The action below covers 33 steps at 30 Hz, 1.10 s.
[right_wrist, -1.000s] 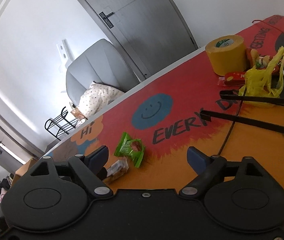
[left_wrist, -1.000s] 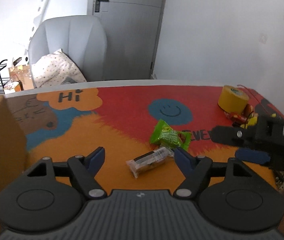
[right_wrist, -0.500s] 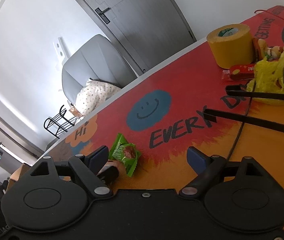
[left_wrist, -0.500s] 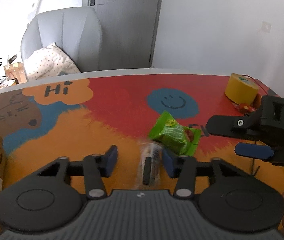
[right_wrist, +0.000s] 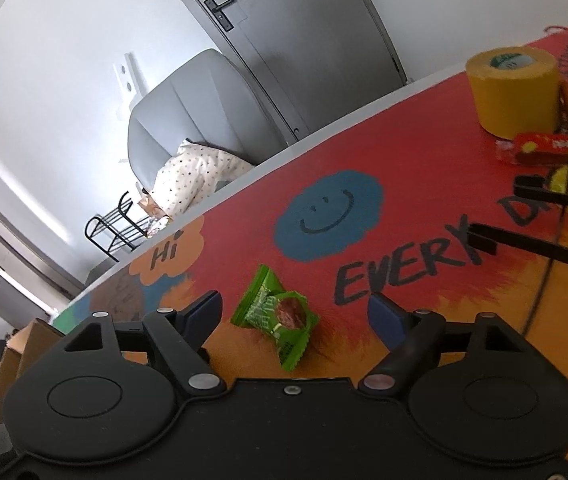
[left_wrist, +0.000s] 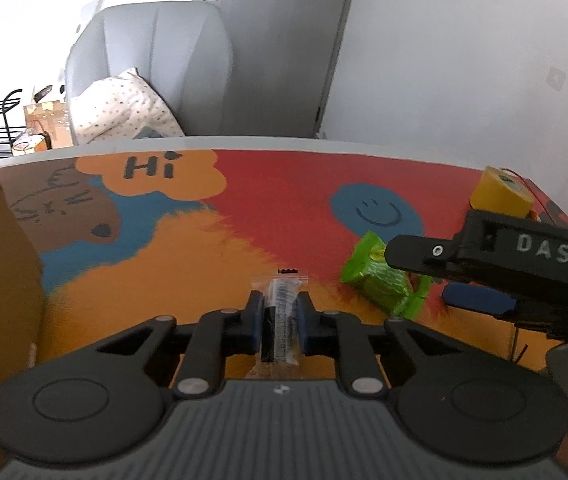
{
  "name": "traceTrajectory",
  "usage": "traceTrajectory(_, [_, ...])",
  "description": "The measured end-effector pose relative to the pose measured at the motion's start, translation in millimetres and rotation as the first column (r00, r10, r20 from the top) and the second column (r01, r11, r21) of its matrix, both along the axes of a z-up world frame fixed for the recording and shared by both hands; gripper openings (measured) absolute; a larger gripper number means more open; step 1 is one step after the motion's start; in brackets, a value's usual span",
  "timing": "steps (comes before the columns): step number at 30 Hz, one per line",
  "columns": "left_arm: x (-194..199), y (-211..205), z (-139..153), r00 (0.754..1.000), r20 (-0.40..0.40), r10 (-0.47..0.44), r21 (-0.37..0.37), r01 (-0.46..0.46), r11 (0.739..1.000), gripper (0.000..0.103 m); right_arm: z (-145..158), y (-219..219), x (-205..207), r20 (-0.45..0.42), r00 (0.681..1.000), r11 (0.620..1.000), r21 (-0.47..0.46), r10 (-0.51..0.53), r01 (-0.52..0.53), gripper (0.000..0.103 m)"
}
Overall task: Organize snacks
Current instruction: 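Grasp the clear wrapped bar with the left tool while the right tool grasps the green packet, then carry both snacks over the cardboard box and open both tools to drop them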
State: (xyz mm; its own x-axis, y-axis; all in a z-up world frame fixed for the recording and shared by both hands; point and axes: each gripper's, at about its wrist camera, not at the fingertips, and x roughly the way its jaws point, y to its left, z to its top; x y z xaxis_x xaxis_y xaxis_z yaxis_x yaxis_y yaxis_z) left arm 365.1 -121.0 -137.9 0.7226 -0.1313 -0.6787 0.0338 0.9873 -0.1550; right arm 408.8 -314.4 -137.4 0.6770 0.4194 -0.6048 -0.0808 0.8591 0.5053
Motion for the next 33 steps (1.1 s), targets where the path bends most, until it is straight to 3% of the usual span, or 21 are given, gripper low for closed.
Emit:
traceTrajectory(7, [3, 16, 4, 0.998, 0.004, 0.058, -0.021, -0.058, 0.998, 0.016, 1, 26, 6, 0.015, 0.999, 0.994, -0.106, 0.040, -0.038, 0.058])
traceTrajectory(9, [4, 19, 4, 0.998, 0.001, 0.069, -0.030, -0.068, 0.997, 0.016, 0, 32, 4, 0.021, 0.998, 0.987, -0.152, 0.056, -0.052, 0.036])
traceTrajectory(11, [2, 21, 6, 0.997, 0.001, 0.074, -0.031, -0.074, 0.997, 0.016, 0, 32, 3, 0.014, 0.997, 0.989, -0.128, 0.078, -0.076, 0.032])
traceTrajectory(12, [1, 22, 7, 0.997, 0.002, 0.074, -0.032, -0.074, 0.997, 0.016, 1, 32, 1, 0.013, 0.996, 0.989, -0.119, 0.086, -0.083, 0.023])
traceTrajectory(21, [-26, 24, 24, 0.998, 0.025, 0.065, -0.051, -0.064, 0.997, 0.016, 13, 27, -35, 0.043, 0.996, 0.993, -0.093, 0.083, -0.078, 0.022])
traceTrajectory(33, [-67, 39, 59, 0.994, 0.086, 0.073, -0.077, -0.066, 0.995, 0.016, 57, 27, -83, 0.145, 0.984, 0.994, -0.063, 0.100, -0.092, 0.022])
